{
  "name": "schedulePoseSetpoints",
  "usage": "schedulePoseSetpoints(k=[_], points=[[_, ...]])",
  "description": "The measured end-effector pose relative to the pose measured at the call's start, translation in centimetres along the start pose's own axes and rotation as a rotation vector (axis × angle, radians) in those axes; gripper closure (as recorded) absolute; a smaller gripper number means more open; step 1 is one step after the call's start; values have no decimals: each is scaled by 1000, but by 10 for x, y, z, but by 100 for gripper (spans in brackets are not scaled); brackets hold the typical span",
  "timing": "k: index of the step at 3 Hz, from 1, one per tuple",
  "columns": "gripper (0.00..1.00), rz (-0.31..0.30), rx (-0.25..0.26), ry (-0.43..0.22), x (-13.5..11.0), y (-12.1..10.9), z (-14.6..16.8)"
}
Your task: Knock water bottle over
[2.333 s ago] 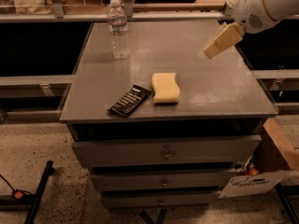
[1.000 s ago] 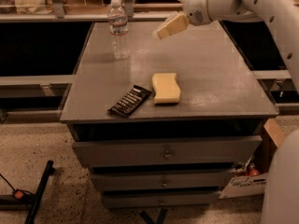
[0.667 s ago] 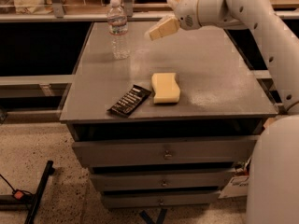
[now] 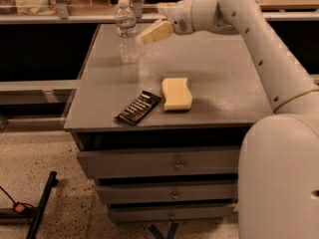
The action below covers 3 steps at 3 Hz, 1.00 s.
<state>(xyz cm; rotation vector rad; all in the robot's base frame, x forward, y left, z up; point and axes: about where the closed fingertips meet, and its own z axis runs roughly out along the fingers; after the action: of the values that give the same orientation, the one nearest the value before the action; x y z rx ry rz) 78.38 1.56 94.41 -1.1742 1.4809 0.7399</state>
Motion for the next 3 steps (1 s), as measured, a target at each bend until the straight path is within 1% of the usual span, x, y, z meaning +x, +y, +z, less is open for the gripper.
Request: schedulePoseSetpoints(k=[1, 2, 3], points=[[0, 19, -44, -18, 0, 5, 27], [0, 34, -67, -40, 3, 8, 45], [0, 32, -63, -73, 3, 11, 58]])
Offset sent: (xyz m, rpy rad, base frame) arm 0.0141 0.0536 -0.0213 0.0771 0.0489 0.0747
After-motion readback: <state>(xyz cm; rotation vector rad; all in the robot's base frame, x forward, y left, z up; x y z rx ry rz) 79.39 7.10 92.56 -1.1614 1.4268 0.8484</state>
